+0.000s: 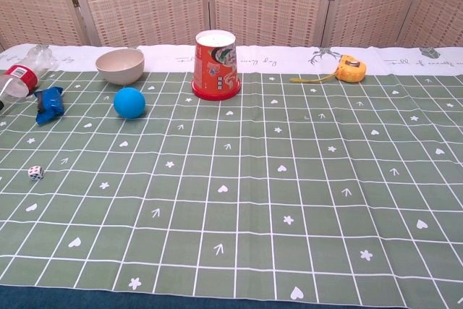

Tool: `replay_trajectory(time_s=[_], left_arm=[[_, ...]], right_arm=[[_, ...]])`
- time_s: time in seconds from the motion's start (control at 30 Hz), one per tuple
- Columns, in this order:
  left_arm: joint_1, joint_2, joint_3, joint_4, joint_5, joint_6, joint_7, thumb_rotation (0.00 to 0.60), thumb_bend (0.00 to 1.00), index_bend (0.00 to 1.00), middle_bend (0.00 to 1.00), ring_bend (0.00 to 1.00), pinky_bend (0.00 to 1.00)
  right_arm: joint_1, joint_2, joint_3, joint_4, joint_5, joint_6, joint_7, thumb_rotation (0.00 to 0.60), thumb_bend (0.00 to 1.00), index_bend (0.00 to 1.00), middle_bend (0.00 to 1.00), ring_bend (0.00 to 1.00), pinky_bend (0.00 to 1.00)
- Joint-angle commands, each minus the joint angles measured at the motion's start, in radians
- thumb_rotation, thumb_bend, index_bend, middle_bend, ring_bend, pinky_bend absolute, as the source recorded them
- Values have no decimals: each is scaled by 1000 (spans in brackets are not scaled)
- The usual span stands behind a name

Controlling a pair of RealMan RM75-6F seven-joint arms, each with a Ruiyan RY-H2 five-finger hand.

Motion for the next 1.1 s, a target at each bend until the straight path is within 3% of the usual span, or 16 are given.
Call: replay_trajectory(time_s=[0.03, 0.63, 0.77, 0.97, 1.1], left_arm=[[-1, -1, 0, -1, -1, -2, 2, 600, 225, 234, 265, 151, 223], [-43, 10, -13, 14, 26, -35, -19, 600, 225, 275, 266, 158, 222], [-83, 7, -27, 25, 48, -64, -57, 600, 225, 300, 294, 231, 255], [-176, -16, -43, 66, 94, -148, -107, 600, 225, 339, 514, 455, 610], [-248, -55, -40, 123, 121, -225, -167, 600, 226, 367, 594, 542, 763]], right_arm=[[0, -1, 0, 1, -1, 1, 1, 600, 185, 175, 217, 191, 274], [-12, 10, 4, 3, -17, 33, 18, 600, 185, 175, 218, 191, 274], [-11, 16, 6, -2, -25, 39, 16, 600, 186, 175, 218, 191, 274], [-8, 20, 7, -8, -32, 37, 14, 600, 185, 175, 218, 191, 274], [-8, 21, 8, -9, -31, 38, 14, 600, 185, 175, 218, 191, 274]])
